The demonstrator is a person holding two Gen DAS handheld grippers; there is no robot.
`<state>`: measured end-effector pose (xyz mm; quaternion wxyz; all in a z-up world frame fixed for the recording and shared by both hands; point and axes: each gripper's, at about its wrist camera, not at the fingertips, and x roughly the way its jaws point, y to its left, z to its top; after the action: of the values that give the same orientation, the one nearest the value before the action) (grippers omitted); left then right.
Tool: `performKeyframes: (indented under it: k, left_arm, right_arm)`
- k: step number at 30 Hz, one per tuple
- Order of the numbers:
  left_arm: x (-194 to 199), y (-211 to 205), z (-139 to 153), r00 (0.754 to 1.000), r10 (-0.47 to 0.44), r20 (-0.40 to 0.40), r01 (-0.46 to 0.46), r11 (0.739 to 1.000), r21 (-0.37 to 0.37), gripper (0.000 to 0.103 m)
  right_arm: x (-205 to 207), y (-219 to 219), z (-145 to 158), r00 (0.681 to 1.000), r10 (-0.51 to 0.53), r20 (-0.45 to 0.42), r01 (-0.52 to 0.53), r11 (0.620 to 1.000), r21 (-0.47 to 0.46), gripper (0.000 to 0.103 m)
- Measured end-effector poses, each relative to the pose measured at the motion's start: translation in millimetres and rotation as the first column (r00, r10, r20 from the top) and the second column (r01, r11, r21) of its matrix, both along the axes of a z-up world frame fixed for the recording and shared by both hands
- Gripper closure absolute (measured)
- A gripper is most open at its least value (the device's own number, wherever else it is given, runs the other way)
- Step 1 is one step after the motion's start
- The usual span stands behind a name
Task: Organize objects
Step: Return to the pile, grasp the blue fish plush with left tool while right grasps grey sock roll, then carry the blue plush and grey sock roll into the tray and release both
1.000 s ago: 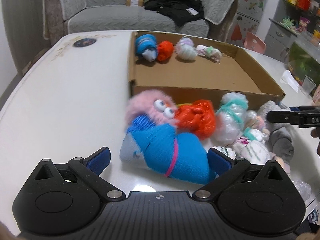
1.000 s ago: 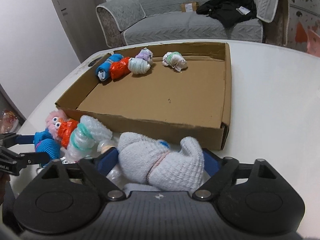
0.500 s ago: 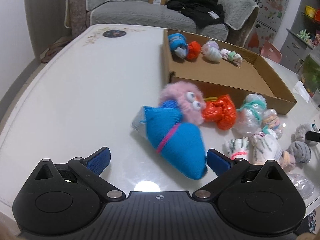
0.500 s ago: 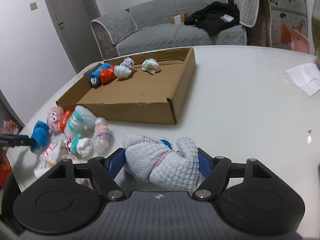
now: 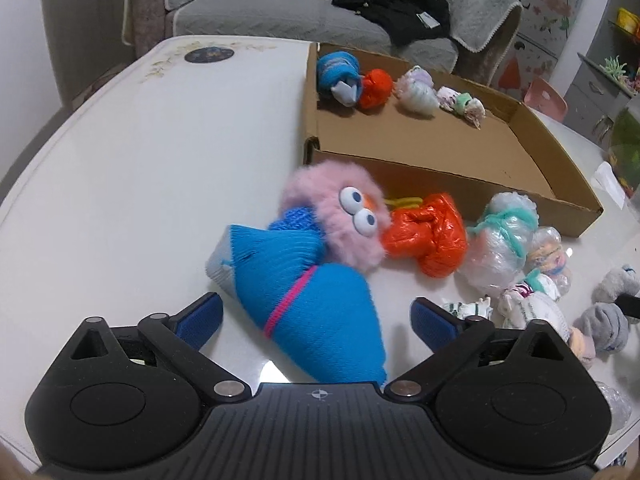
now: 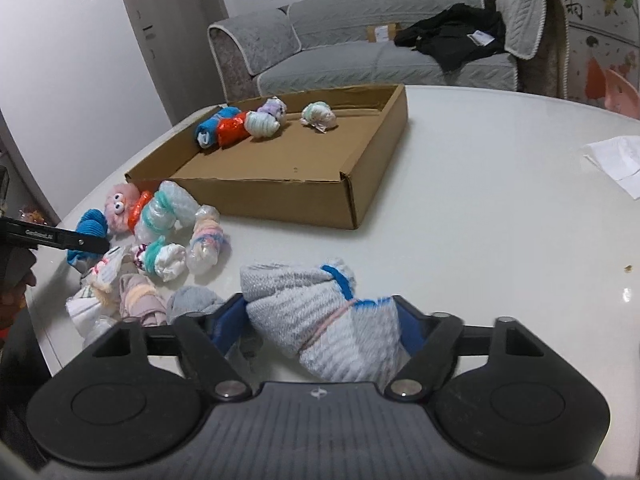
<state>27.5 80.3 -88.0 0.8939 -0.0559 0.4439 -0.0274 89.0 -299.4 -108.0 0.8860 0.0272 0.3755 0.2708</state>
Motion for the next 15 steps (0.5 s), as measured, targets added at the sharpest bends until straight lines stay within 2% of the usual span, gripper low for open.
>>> performKeyframes:
  k: [1, 2, 4, 6, 10, 15]
  left_arm:
    - [-2.0, 1.3, 0.8, 1.000, -0.003, 0.003, 0.003, 1.000, -0.002, 0.011]
    - [-4.4, 1.1, 3.1, 1.000, -0.011, 0.010, 0.011, 1.000, 0.001, 0.028]
    - [-9.3, 3.1, 6.5, 1.000, -0.023, 0.012, 0.022, 1.000, 0.011, 0.040]
    - [-12.5, 8.9, 8.3, 1.000, -0.019, 0.008, 0.019, 1.000, -0.012, 0.042]
    - [-21.3, 17.9, 12.0, 1.000, -0.007, 0.002, 0.007, 1.000, 0.001, 0.043]
    - [-31.3, 28.0, 41.8, 0.998, -0.017, 0.054, 0.015, 0.999, 0.039, 0.043]
  right_arm:
    - [-0.1, -0.9, -0.3, 1.000, 0.003, -0.005, -0.003, 1.000, 0.006, 0.044]
    - [-0.7, -1.5, -0.4, 1.000, 0.001, -0.003, -0.001, 1.000, 0.009, 0.047]
    - [-2.1, -3.4, 0.4, 1.000, -0.001, 0.002, 0.001, 1.000, 0.018, 0.050]
    - [-3.1, -5.2, 1.0, 1.000, -0.004, 0.001, 0.004, 1.000, 0.025, 0.051]
    - [-5.9, -9.7, 7.5, 1.000, -0.009, 0.004, 0.008, 0.999, 0.035, 0.053]
    - [-6.3, -16.4, 32.1, 0.999, -0.032, 0.044, 0.030, 0.999, 0.041, 0.054]
